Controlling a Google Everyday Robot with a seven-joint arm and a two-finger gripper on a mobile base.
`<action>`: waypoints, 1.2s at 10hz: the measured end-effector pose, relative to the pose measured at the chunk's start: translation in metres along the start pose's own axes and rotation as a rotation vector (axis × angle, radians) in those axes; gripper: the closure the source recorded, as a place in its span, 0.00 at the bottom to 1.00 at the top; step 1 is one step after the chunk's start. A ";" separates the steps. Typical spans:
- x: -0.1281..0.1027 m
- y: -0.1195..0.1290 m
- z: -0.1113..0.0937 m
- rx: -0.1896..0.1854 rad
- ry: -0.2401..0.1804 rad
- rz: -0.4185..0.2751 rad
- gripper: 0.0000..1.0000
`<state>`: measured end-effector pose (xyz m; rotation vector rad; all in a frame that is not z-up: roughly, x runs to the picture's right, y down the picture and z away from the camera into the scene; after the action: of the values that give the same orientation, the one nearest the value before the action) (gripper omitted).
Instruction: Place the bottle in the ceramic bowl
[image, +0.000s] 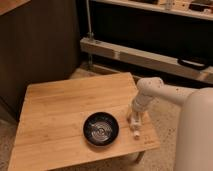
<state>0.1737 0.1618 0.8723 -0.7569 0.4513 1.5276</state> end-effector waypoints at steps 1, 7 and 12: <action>0.001 0.009 -0.003 -0.019 0.000 -0.022 1.00; 0.065 0.184 -0.089 -0.187 -0.024 -0.354 1.00; 0.116 0.281 -0.097 -0.264 -0.095 -0.562 0.62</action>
<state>-0.0798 0.1471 0.6799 -0.9184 -0.0443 1.0931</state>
